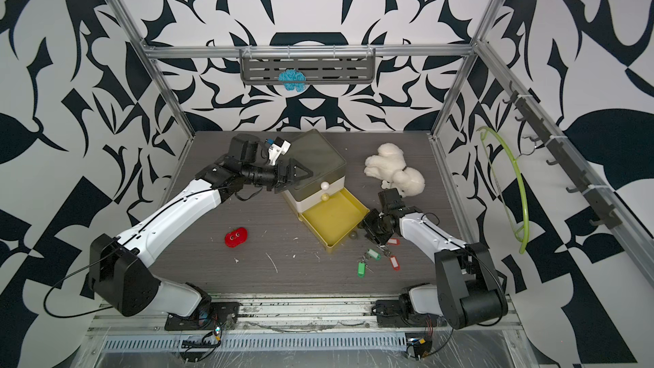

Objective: Take the keys out of the drawer
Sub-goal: Close the drawer in the storage box.

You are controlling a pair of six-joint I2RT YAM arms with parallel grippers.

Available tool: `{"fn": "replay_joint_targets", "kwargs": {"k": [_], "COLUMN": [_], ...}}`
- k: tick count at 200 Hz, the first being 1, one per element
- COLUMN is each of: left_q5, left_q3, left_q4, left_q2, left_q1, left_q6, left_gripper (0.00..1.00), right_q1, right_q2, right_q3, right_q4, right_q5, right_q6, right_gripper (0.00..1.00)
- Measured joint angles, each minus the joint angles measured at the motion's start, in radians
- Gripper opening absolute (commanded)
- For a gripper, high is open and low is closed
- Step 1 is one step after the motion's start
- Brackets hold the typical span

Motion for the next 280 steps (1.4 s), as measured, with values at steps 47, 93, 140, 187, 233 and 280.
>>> {"fn": "replay_joint_targets", "kwargs": {"k": [47,93,140,187,233,280], "left_q5": [0.004,0.008,0.024,0.030,0.043,0.051], "left_q3": [-0.006,-0.011,-0.011,-0.011,-0.011,-0.011], "left_q4": [0.000,0.006,0.016,0.022,0.023,0.023], "left_q2": [0.003,0.003,0.011,0.014,0.016,0.018], "left_q1": [0.000,0.001,0.007,0.018,0.033,0.043], "left_q6": [0.012,0.022,0.028,0.041,0.045,0.047], "left_gripper": [0.99,0.99,0.99,0.99,0.99,0.99], "right_q1": [0.000,0.024,0.051,0.066,0.084,0.109], "right_q2": [0.037,0.098,0.160,0.225,0.305,0.394], "right_q3": [-0.005,-0.003,0.035,0.082,0.148,0.231], "right_q4": [0.060,0.117,0.183,0.235,0.285,0.331], "right_q5": [-0.006,-0.015,-0.026,-0.032,-0.038,-0.049], "right_q6": [0.026,0.045,0.059,0.072,0.084,0.106], "right_gripper": [0.45,0.44,0.44,0.44,0.44,0.44]}}
